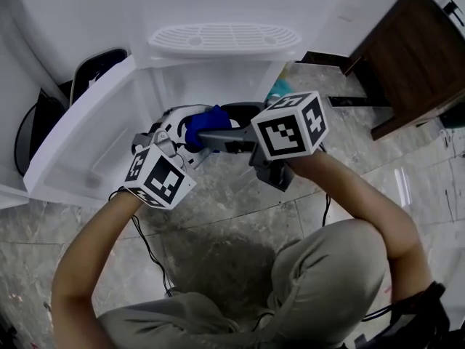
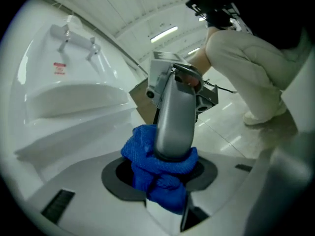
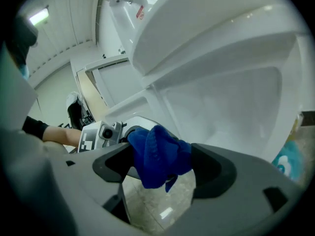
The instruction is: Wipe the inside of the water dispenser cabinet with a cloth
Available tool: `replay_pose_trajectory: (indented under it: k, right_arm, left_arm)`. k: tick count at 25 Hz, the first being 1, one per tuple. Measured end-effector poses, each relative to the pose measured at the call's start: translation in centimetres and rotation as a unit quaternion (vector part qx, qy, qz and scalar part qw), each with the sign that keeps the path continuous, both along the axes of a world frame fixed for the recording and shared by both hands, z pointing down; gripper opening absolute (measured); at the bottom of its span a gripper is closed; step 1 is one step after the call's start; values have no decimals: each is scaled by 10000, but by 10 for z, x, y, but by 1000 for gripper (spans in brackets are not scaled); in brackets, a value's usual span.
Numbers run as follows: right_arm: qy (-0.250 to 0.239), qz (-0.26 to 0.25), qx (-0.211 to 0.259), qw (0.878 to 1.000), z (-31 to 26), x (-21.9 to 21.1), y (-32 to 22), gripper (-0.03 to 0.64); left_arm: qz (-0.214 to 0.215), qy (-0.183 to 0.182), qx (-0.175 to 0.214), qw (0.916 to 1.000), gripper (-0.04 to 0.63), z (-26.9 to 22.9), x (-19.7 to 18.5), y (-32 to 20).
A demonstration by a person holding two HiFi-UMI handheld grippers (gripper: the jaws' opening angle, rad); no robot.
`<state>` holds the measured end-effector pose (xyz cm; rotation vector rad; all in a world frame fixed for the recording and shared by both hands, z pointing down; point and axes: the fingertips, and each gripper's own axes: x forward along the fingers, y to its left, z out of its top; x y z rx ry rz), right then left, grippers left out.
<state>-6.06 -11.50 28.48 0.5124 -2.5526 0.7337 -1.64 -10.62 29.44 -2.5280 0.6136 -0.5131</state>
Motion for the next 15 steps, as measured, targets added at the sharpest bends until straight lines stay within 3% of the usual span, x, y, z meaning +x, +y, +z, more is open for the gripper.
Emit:
replay_pose_trajectory:
  k: [4,6,10,15]
  right_arm:
    - [-91,-230,-235,9994,4,-2,6,342]
    - [-22,-313,-248,9992,4,-1,7,287]
    - [120,-284,-131,9994,4,1,5,180]
    - [219,-323,-41,9992,4,3,1,156]
  left_arm:
    - [254,-266,204,9991,167,0,6,6]
    - [240,-247,113,9993,177,2,5,6]
    - [115,109,-278,9995,264,3,3,1]
    - [52,385,-494,9980,275,4,0,-1]
